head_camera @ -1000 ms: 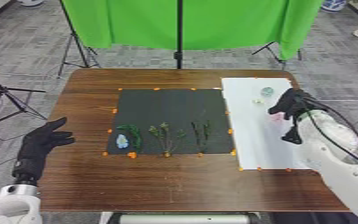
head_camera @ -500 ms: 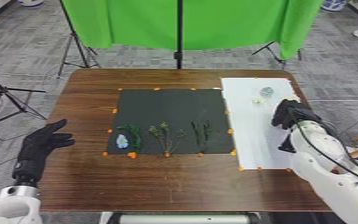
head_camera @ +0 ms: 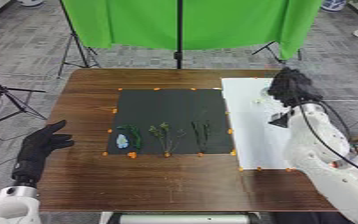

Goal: Arrange flowers

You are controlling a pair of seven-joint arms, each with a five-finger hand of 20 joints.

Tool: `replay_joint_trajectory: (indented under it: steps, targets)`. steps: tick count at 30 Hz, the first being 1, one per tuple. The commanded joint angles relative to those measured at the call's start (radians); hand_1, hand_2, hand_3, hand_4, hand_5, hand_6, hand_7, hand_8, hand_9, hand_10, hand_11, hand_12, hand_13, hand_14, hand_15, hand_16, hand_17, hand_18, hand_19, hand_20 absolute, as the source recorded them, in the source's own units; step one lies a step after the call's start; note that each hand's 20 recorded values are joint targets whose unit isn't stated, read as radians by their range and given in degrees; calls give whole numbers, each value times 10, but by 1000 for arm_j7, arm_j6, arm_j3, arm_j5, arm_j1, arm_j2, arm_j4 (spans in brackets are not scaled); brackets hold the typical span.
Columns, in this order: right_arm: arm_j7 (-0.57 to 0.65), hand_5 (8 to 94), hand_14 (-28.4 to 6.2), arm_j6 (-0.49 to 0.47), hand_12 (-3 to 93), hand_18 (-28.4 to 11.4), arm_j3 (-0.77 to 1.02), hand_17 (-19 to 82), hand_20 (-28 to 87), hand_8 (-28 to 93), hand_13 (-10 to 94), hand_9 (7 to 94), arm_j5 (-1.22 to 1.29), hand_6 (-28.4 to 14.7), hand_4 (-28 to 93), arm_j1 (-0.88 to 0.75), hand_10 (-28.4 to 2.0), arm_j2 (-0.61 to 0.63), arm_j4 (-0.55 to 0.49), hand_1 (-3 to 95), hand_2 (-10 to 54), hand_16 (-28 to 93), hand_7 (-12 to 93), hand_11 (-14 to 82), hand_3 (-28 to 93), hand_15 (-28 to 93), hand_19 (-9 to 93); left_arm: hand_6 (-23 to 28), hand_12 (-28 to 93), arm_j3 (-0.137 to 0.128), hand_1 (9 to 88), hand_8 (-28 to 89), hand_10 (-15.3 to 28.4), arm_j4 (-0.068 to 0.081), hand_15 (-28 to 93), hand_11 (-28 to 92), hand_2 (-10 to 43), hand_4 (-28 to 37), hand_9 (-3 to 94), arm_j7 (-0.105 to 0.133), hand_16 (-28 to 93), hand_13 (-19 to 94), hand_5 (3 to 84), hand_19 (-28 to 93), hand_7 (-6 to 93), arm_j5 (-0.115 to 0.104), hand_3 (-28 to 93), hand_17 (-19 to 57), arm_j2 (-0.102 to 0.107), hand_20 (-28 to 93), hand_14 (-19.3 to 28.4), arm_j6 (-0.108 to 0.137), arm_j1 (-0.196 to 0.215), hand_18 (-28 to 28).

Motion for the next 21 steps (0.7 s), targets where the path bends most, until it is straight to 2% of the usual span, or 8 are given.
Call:
replay_joint_trajectory:
  steps: [1, 4, 10, 18, 19, 21]
  targets:
    - [-178, 805, -1, 171, 441, -125, -186, 650, 529, 131, 937, 931, 108, -27, -140, 379, -91, -244, 31, 629, -95, 379, 218, 109, 565, 545, 932, 45, 141, 23, 218, -63, 164, 11, 340, 270, 192, -283, 534, -15, -23, 484, 471, 239, 103, 2, 635, 128, 7, 222, 213, -20, -11, 156]
    - [-208, 805, -2, 143, 442, -125, -278, 650, 535, 132, 937, 931, 141, -25, -142, 441, -92, -349, 86, 627, -95, 380, 222, 113, 566, 548, 932, 46, 141, 39, 216, -63, 164, 22, 340, 270, 193, -283, 534, -14, -24, 483, 471, 240, 103, 2, 634, 127, 11, 223, 214, -27, -34, 157]
    - [-262, 801, 0, 51, 440, -126, -419, 650, 545, 129, 937, 929, 333, -24, -144, 520, -92, -519, 237, 622, -95, 383, 228, 117, 571, 550, 932, 46, 141, 55, 212, -63, 164, 30, 341, 270, 195, -283, 534, -1, -23, 483, 472, 241, 103, 3, 633, 127, 13, 222, 214, -25, -51, 158]
    - [-241, 796, -2, -24, 433, -127, -538, 650, 552, 124, 935, 924, 403, -22, -149, 549, -90, -642, 383, 618, -95, 384, 236, 123, 576, 557, 932, 46, 141, 65, 205, -63, 164, 41, 341, 271, 208, -283, 535, 17, -23, 483, 473, 240, 106, -8, 627, 128, 14, 222, 214, -12, -65, 157]
    - [-238, 795, -3, -37, 433, -126, -551, 650, 552, 124, 935, 924, 398, -22, -150, 548, -90, -652, 393, 618, -95, 384, 236, 123, 577, 557, 932, 46, 141, 66, 204, -63, 164, 37, 341, 270, 212, -283, 535, 19, -23, 485, 475, 249, 107, -8, 625, 132, 13, 227, 214, -4, -60, 158]
    - [-229, 794, -2, -67, 431, -126, -570, 650, 553, 123, 933, 923, 404, -23, -151, 541, -89, -664, 407, 618, -95, 385, 237, 122, 577, 559, 932, 47, 142, 74, 205, -63, 164, 43, 346, 270, 222, -283, 536, 20, -22, 489, 476, 274, 107, -10, 621, 137, 11, 242, 215, -1, -74, 161]
